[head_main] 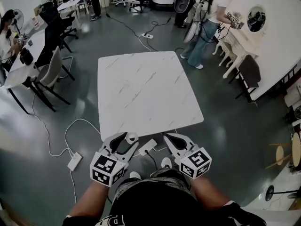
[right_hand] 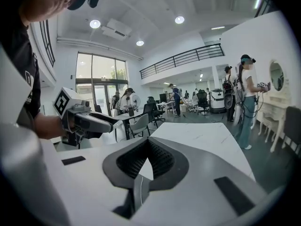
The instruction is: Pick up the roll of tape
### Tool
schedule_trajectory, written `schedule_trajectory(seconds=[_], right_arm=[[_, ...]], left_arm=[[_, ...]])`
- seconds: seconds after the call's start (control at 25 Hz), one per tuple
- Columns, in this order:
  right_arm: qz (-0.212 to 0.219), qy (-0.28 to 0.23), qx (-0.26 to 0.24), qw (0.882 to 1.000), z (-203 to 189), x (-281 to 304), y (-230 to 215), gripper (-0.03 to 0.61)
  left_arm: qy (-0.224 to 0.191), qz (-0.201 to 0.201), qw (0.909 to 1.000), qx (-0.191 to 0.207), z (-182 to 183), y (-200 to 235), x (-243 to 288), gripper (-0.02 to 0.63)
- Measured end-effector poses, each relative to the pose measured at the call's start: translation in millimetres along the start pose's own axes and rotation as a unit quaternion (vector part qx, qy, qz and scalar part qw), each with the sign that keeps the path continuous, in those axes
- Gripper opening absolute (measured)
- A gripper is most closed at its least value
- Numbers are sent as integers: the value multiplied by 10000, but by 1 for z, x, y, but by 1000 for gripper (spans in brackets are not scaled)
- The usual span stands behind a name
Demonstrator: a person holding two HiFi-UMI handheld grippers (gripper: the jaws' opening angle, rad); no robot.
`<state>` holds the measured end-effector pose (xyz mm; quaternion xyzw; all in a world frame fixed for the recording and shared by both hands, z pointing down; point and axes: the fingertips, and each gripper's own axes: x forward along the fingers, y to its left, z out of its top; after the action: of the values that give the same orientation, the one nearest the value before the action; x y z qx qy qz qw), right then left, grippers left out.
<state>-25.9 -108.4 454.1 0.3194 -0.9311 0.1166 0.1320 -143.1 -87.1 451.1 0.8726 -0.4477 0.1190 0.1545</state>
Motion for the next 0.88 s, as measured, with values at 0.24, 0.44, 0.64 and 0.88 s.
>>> schedule_trajectory(seconds=[0.24, 0.44, 0.64, 0.88], right_arm=[[-45, 65, -68, 9999, 3, -25, -17, 5], [63, 62, -103, 9999, 3, -38, -35, 5], [226, 84, -75, 9997, 1, -49, -49, 5], [375, 83, -86, 9992, 1, -52, -57, 5]], left_arm=[[-65, 130, 9999, 18, 10, -16, 4, 210], [-93, 255, 9996, -50, 12, -31, 13, 210], [-77, 406, 9990, -148, 12, -46, 24, 210], [-106, 475, 9987, -149, 12, -56, 33, 210]])
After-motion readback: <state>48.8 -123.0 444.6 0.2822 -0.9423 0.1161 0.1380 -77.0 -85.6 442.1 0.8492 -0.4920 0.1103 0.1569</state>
